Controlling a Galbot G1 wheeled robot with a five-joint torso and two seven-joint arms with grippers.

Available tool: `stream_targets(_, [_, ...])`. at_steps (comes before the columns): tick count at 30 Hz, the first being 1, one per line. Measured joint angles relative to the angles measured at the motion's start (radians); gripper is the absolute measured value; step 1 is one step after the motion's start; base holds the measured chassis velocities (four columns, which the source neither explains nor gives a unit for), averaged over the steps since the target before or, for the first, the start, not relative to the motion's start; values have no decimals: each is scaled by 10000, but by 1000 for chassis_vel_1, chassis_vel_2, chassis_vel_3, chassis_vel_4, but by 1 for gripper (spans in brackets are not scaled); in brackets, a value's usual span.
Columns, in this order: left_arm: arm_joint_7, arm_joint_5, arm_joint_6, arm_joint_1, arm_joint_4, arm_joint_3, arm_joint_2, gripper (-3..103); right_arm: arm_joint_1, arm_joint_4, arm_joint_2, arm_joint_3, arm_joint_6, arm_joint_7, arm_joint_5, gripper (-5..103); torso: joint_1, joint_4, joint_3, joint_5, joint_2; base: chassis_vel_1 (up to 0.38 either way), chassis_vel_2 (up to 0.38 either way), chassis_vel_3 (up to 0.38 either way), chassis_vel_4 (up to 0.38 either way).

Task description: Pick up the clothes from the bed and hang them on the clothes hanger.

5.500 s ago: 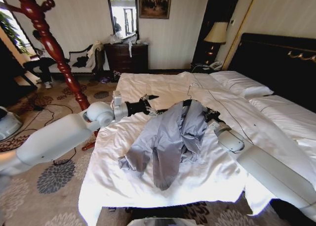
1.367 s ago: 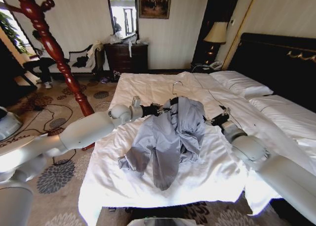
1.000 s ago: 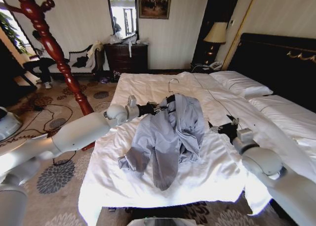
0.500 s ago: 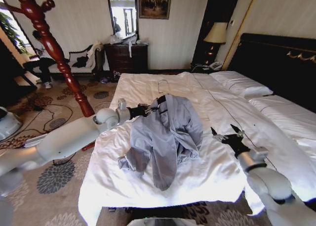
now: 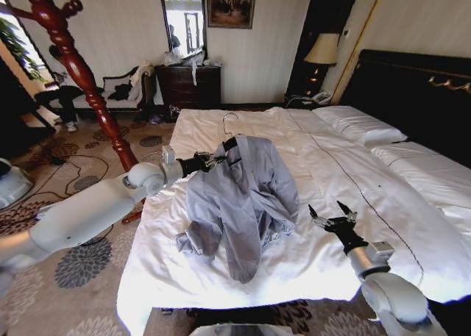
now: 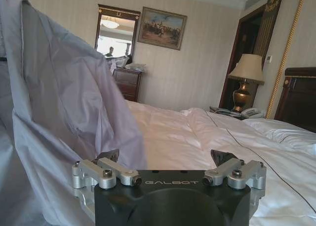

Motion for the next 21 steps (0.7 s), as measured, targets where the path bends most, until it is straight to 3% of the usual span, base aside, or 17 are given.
stream_targets(10, [-691, -93, 245, 247, -431, -677, 823, 16, 23, -7, -29, -16, -10, 11, 12, 100, 1, 0, 0, -1, -1, 0, 0, 0, 0])
stream_targets(16, [-1034, -428, 488, 383, -918, -1429, 1853, 16, 33, -12, -42, -20, -19, 21, 19, 100, -1, 7, -1, 1, 0, 0, 0, 0, 0])
stream_targets(21, [-1223, -631, 592, 327, -882, -1990, 2257, 16, 37, -14, -49, -23, -29, 29, 25, 100, 0, -3, 0, 2, -1, 0, 0, 0, 0])
